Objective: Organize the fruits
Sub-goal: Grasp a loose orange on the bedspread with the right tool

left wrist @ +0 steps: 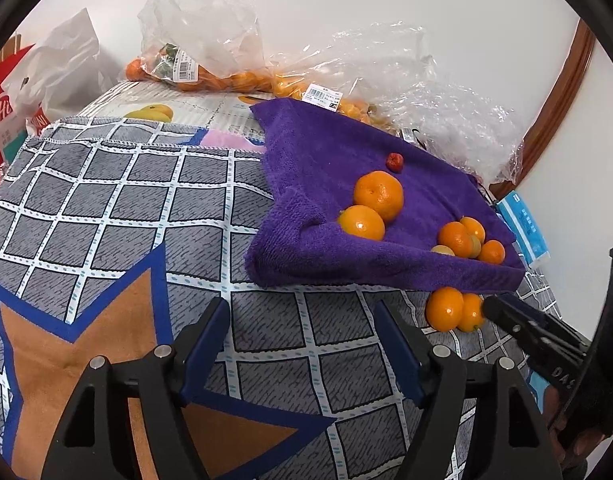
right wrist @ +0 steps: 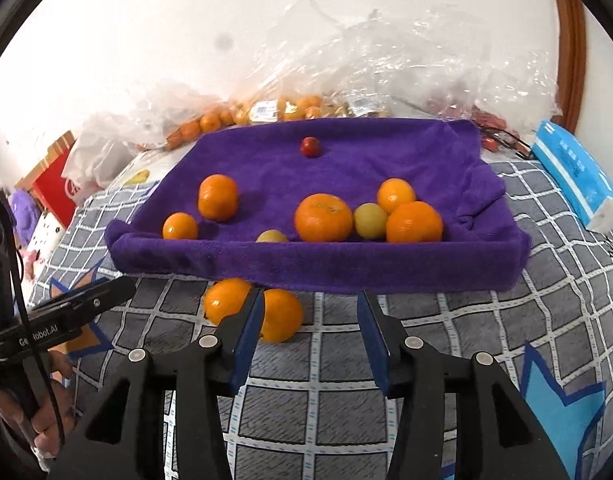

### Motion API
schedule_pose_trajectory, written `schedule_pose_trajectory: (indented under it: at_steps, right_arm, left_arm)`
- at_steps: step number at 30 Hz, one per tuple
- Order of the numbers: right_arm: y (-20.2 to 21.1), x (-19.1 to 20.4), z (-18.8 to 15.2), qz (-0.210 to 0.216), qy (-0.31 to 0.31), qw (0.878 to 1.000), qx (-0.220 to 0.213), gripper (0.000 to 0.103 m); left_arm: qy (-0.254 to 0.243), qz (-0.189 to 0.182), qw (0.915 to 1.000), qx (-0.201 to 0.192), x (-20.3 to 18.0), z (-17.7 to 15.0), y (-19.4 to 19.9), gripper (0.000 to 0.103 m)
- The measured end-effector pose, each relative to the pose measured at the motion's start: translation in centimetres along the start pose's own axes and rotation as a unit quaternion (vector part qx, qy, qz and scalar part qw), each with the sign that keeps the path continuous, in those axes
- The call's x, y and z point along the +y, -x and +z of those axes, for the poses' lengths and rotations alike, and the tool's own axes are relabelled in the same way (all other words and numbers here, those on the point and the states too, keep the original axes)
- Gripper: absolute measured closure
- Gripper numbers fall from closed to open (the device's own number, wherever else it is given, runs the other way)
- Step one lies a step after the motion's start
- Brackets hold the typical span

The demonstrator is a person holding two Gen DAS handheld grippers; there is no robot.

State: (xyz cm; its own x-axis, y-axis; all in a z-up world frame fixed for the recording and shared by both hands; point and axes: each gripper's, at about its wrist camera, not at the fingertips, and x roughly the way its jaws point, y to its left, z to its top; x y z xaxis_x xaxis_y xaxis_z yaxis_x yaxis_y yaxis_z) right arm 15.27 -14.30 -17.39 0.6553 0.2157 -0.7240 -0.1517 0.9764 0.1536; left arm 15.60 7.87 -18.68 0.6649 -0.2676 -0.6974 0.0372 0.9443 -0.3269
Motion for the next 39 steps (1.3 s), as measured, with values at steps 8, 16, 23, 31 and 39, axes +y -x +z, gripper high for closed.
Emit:
schedule_pose_trajectory:
  at_steps: [8,16,23,31,39]
  right_arm:
    - [-1.7,1.4,0.0,0.037,0.011,0.999,0.029,0.057]
    - [-0.5,0.1,-0.2,0.002,0.005,1.000,0.024,0.070]
    - [-0.9,-1.5,-1.0,-0.051,0.001,0.998,0.035,0.069]
    - [-1.7,-1.3,-1.0,-0.060,0.012,0.998,0.030,0.069]
    - [-1.8,-1.3,-0.7,-0.059,0.004,0.998,0.031,0.069]
  left_arm:
    - [0.012,-0.011,0.9999,-0.004,0.3,-0.1,0.2,0.031]
    - [0.008,-0.006,0.9999,-0.005,0.2,-0.1,0.2,0.031]
    - [-0.011,0.021,0.9997,-0.005,-0.6,-0.3,0.0,0.031]
    - [-0.007,0.016,0.9998,-0.005,-0.3,-0.3,0.0,0.032]
    - [-0.007,0.016,0.9998,-0.005,-0.4,-0.3,0.0,0.032]
